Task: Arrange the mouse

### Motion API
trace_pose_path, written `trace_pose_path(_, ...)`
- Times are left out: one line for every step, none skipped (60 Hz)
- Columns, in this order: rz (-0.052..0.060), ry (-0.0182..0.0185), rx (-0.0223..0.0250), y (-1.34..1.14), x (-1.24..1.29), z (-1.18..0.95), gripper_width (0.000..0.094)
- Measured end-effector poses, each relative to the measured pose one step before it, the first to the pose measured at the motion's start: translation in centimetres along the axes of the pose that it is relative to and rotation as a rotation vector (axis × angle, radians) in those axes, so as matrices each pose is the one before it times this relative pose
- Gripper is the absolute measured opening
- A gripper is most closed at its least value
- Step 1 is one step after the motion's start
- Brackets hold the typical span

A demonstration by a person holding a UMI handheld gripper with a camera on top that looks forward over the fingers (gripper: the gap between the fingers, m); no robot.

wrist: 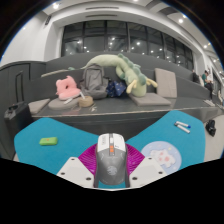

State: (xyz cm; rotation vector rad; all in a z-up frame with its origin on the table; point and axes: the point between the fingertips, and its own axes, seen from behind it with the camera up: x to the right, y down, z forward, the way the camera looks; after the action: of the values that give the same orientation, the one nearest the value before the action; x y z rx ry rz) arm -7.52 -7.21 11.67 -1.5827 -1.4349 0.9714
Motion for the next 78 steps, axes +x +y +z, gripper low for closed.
trace_pose_path(-0.0014,0.01916,0.00645,-0.498,1.531,0.324,0.0346)
trace_pose_path(0.0011,0.02087,0.0038,-0.343,1.56,0.433,0.0345)
trace_pose_path(0.0035,0.01947,0.00076,-0.326,1.467,0.591,0.0344)
trace_pose_path(0.007,0.01687,-0.00137,-0.121,1.381,0.503,0.0345)
trace_pose_path(0.0101,0.0152,-0.00166,-0.08,1.373,0.524,0.0345)
trace_pose_path(0.0118,0.01259,-0.00044,-0.104,1.284,0.548,0.0345)
trace_pose_path(0.0104,0.01017,-0.00138,0.002,1.253,0.573,0.0345)
trace_pose_path(0.0066,0.01131,-0.00615,0.169,1.21,0.584,0.0343)
trace_pose_path(0.0007,0.01323,-0.00884,0.648,1.563,0.577,0.0343)
trace_pose_path(-0.0012,0.01451,-0.01341,0.336,1.191,0.655,0.0344)
trace_pose_path(-0.0022,0.01233,-0.01071,0.294,1.072,0.661,0.0344)
trace_pose_path(-0.0025,0.00813,-0.0078,0.255,0.941,0.65,0.0344)
trace_pose_path(-0.0032,0.00393,-0.0057,0.296,0.77,0.616,0.0343)
trace_pose_path(-0.0055,0.00061,-0.00346,0.595,0.645,0.52,0.0347)
trace_pose_path(-0.0087,-0.00344,-0.00835,0.518,0.603,0.626,0.0348)
trace_pose_path(-0.0084,-0.00392,-0.01255,0.662,0.587,0.53,0.0351)
trace_pose_path(-0.0041,-0.00096,-0.01416,0.678,0.496,0.434,0.0354)
trace_pose_path(0.0007,-0.00097,-0.0133,0.635,0.512,0.441,0.0355)
trace_pose_path(0.0019,-0.00031,-0.01309,0.63,0.49,0.452,0.0355)
trace_pose_path(0.0007,0.00063,-0.0135,0.706,0.472,0.367,0.0354)
trace_pose_path(-0.0019,-0.00008,-0.01178,0.604,0.392,0.409,0.0358)
trace_pose_path(-0.0026,-0.00274,-0.0084,0.505,0.284,0.375,0.0363)
trace_pose_path(-0.0055,-0.00328,-0.00413,0.456,0.192,0.514,0.0367)
trace_pose_path(-0.0078,-0.00205,-0.00662,0.433,0.253,0.369,0.037)
trace_pose_path(-0.0108,0.00009,-0.00841,0.587,0.25,0.37,0.0377)
trace_pose_path(-0.0122,-0.00042,-0.01121,0.425,0.186,0.3,0.0391)
trace_pose_path(-0.0095,0.00004,-0.00995,0.554,0.099,0.301,0.0402)
trace_pose_path(-0.0063,-0.0053,-0.00537,0.273,-0.032,0.145,0.0423)
trace_pose_path(0.0016,-0.00576,0.0144,-0.302,-0.052,0.031,0.0436)
trace_pose_path(0.0027,-0.00358,0.0105,-0.278,0.015,-0.063,0.0454)
trace_pose_path(0.0015,-0.00339,-0.00197,0.029,0.062,-0.132,0.0467)
trace_pose_path(0.0028,-0.002,-0.00387,0.258,-0.312,-0.081,0.049)
trace_pose_path(-0.0008,-0.00045,-0.00689,0.12,0.019,-0.038,0.0507)
trace_pose_path(-0.0035,0.00352,-0.00438,0.056,0.108,-0.005,0.0562)
trace_pose_path(-0.006,0.00887,-0.00032,-0.005,0.212,-0.025,0.0629)
trace_pose_path(-0.0076,0.01808,0.00207,-0.019,0.353,-0.071,0.0692)
trace_pose_path(-0.011,0.02068,0.00231,-0.088,0.473,-0.074,0.0755)
trace_pose_path(-0.0128,0.01286,-0.00292,-0.504,0.887,-0.199,0.0817)
trace_pose_path(-0.0094,0.02188,0.00314,-0.018,0.289,-0.082,0.088)
trace_pose_path(-0.0039,0.01355,0.00382,0.056,-0.173,-0.221,0.0859)
trace_pose_path(0.0,0.0,0.00324,-0.404,0.249,-0.341,0.085)
trace_pose_path(0.0053,-0.00259,0.00506,-0.265,-0.128,-0.439,0.0847)
trace_pose_path(0.0058,-0.00369,0.00583,-0.287,-0.172,-0.548,0.0848)
trace_pose_path(0.0046,-0.00316,0.00715,-0.308,-0.165,-0.634,0.0847)
trace_pose_path(0.0047,-0.00106,0.01047,-0.404,-0.147,-0.791,0.0851)
trace_pose_path(0.0051,0.00076,0.01395,-0.459,-0.145,-0.869,0.0847)
trace_pose_path(0.0042,0.00238,0.01557,-0.458,-0.144,-0.965,0.0847)
trace_pose_path(0.0014,0.00257,0.01504,-0.421,-0.187,-1.053,0.085)
trace_pose_path(-0.0019,0.00149,0.01456,-0.34,-0.221,-1.117,0.0848)
trace_pose_path(-0.0037,0.0007,0.0137,-0.311,-0.246,-1.221,0.085)
trace_pose_path(-0.0028,0.0025,0.01187,-0.223,-0.22,-1.248,0.085)
trace_pose_path(-0.0002,0.00476,0.01005,-0.183,-0.235,-1.244,0.0846)
trace_pose_path(0.0011,0.00478,0.00775,-0.096,-0.256,-1.258,0.0847)
trace_pose_path(0.0013,0.00084,0.00576,-0.017,-0.37,-1.28,0.0847)
trace_pose_path(0.0,-0.00357,0.0042,0.065,-0.469,-1.255,0.0848)
trace_pose_path(-0.0003,-0.00601,0.00217,0.14,-0.569,-1.237,0.0846)
trace_pose_path(-0.0005,-0.00642,0.00019,0.227,-0.577,-1.173,0.0847)
trace_pose_path(-0.001,-0.00795,-0.00038,0.233,-0.678,-1.156,0.0848)
trace_pose_path(-0.0021,-0.01144,0.00089,0.26,-0.725,-1.103,0.0847)
trace_pose_path(-0.0028,-0.01419,0.0015,0.294,-0.788,-1.082,0.0847)
trace_pose_path(-0.0011,-0.01397,-0.00025,0.349,-0.78,-0.979,0.0846)
trace_pose_path(-0.0034,-0.01191,-0.00451,0.25,-0.767,-1.031,0.0849)
trace_pose_path(-0.0044,-0.01279,-0.00344,0.46,-0.741,-0.927,0.0853)
trace_pose_path(-0.005,-0.01531,-0.00577,0.52,-0.796,-0.875,0.0856)
trace_pose_path(-0.0031,-0.01466,-0.0075,0.548,-0.766,-0.875,0.0855)
trace_pose_path(-0.0003,-0.01299,-0.0087,0.608,-0.707,-0.852,0.0854)
trace_pose_path(0.001,-0.01166,-0.00849,0.634,-0.663,-0.848,0.0854)
trace_pose_path(0.0016,-0.01124,-0.0039,0.885,-0.756,-0.695,0.0855)
trace_pose_path(-0.001,-0.01086,-0.00731,0.54,-0.591,-0.732,0.0855)
trace_pose_path(-0.0015,-0.00901,-0.00795,0.541,-0.549,-0.709,0.0855)
trace_pose_path(-0.0026,-0.00606,-0.00903,0.557,-0.444,-0.667,0.0852)
trace_pose_path(-0.0044,-0.0042,-0.01036,0.638,-0.36,-0.625,0.0853)
trace_pose_path(-0.0051,-0.00344,-0.00958,0.604,-0.365,-0.558,0.0852)
trace_pose_path(-0.0048,-0.00374,-0.00821,0.602,-0.34,-0.53,0.0854)
trace_pose_path(-0.0029,-0.00402,-0.00756,0.576,-0.332,-0.503,0.0853)
trace_pose_path(-0.001,-0.00403,-0.00688,0.549,-0.348,-0.458,0.0857)
trace_pose_path(-0.0009,-0.00365,-0.00737,0.548,-0.35,-0.39,0.0857)
trace_pose_path(-0.0019,-0.0048,-0.00754,0.521,-0.322,-0.373,0.0857)
